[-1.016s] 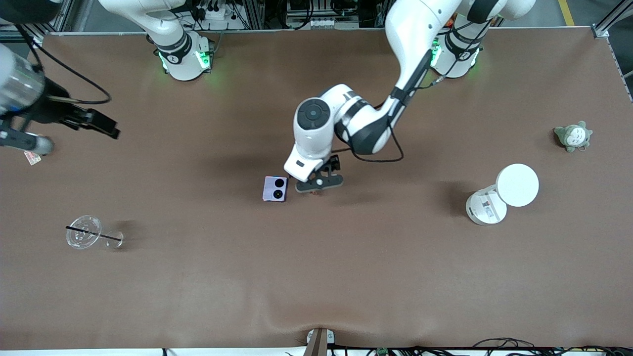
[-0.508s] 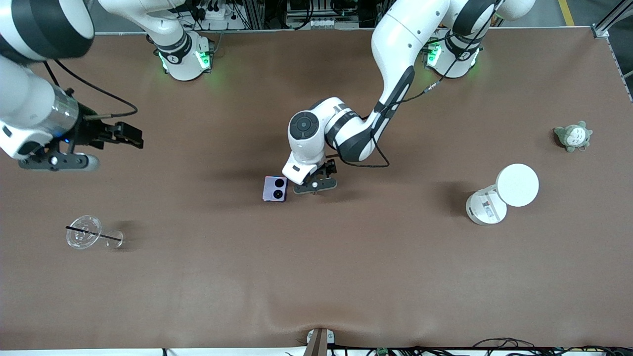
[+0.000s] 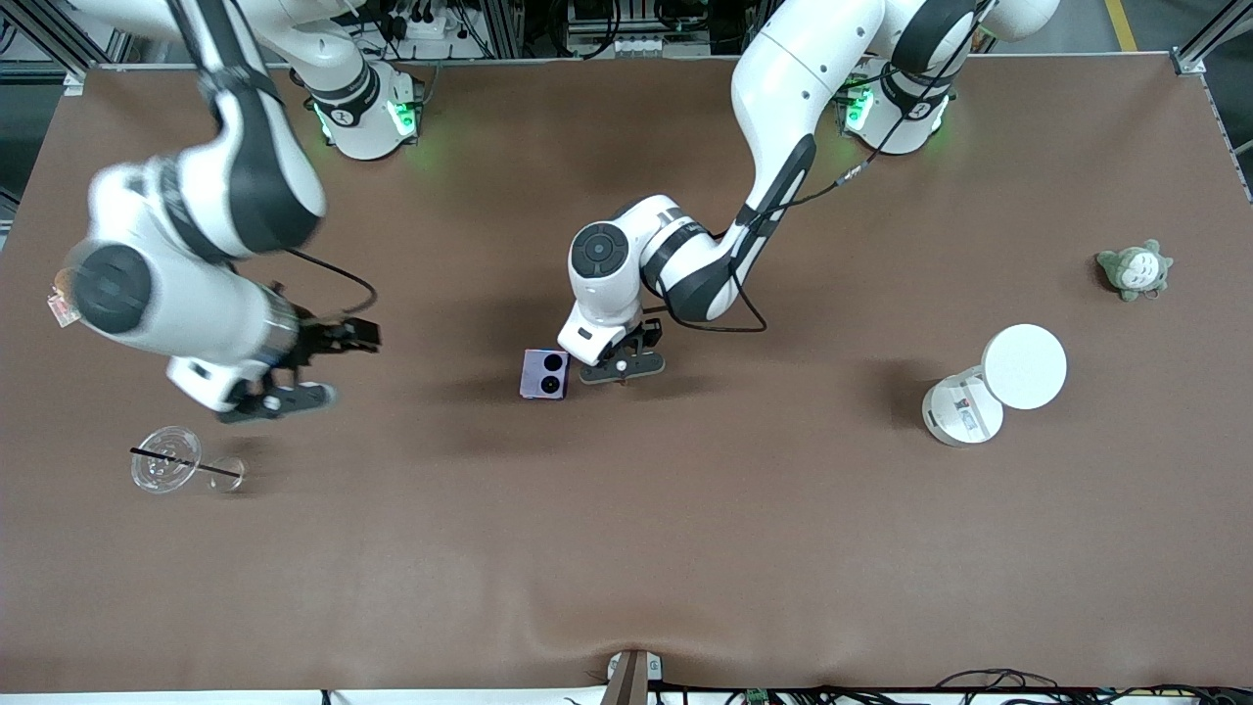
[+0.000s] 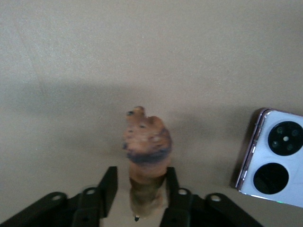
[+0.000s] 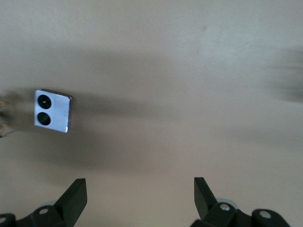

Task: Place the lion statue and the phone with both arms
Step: 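Grasp the lion with the left gripper while the right gripper reaches the phone, then grasp the phone with the right gripper while the left gripper carries the lion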

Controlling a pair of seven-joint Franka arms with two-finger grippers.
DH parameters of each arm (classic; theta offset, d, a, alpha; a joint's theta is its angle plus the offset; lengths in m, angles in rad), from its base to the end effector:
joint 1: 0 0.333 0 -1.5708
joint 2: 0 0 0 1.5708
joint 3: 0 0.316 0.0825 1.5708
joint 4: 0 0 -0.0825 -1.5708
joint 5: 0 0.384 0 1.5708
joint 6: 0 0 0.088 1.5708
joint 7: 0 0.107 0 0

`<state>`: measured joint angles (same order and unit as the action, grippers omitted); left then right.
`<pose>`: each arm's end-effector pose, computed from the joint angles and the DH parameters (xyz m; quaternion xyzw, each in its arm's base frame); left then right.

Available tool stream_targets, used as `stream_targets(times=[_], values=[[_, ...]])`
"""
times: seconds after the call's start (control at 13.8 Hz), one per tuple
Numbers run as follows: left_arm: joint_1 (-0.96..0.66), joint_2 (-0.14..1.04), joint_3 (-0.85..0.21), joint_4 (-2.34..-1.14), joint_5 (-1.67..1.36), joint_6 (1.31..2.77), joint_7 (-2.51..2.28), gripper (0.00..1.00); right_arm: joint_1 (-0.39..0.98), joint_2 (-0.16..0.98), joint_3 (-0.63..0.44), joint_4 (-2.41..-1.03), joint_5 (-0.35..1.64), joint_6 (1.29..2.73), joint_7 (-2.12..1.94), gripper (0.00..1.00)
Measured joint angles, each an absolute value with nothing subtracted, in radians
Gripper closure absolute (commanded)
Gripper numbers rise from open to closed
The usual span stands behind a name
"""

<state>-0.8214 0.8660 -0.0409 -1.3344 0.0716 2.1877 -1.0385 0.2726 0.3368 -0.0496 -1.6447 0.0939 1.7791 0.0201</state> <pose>0.4885 -0.5557 0.2077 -0.9971 -0.0742 -0.0075 0.0126 0.6140 0.1506 0.4043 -0.9904 -0.0870 0.1043 0.0240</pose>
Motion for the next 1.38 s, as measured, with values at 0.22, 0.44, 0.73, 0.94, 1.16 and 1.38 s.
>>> stream_targets(times=[0.22, 0.44, 0.73, 0.94, 1.16, 1.38], values=[[-0.819, 0.864, -0.038, -1.320, 0.074, 2.189, -1.038, 1.00, 0.275, 0.366, -0.052, -1.763, 0.094, 1.923, 0.026, 0.00], [-0.794, 0.836, -0.029, -1.311, 0.077, 2.145, -1.026, 1.00, 0.297, 0.366, -0.051, -1.855, 0.095, 2.035, 0.068, 0.00], [-0.717, 0.772, -0.024, -1.322, 0.087, 2.059, -0.992, 1.00, 0.406, 0.370, -0.048, -1.918, 0.095, 2.135, 0.244, 0.00], [-0.651, 0.724, -0.023, -1.371, 0.091, 2.054, -0.920, 1.00, 0.486, 0.414, -0.046, -1.898, 0.095, 2.208, 0.434, 0.00], [-0.578, 0.698, -0.021, -1.435, 0.104, 2.055, -0.876, 1.00, 0.549, 0.529, -0.046, -1.784, 0.095, 2.225, 0.497, 0.00], [-0.516, 0.689, -0.022, -1.465, 0.141, 2.059, -0.834, 1.00, 0.588, 0.620, -0.047, -1.709, 0.095, 2.229, 0.552, 0.00]])
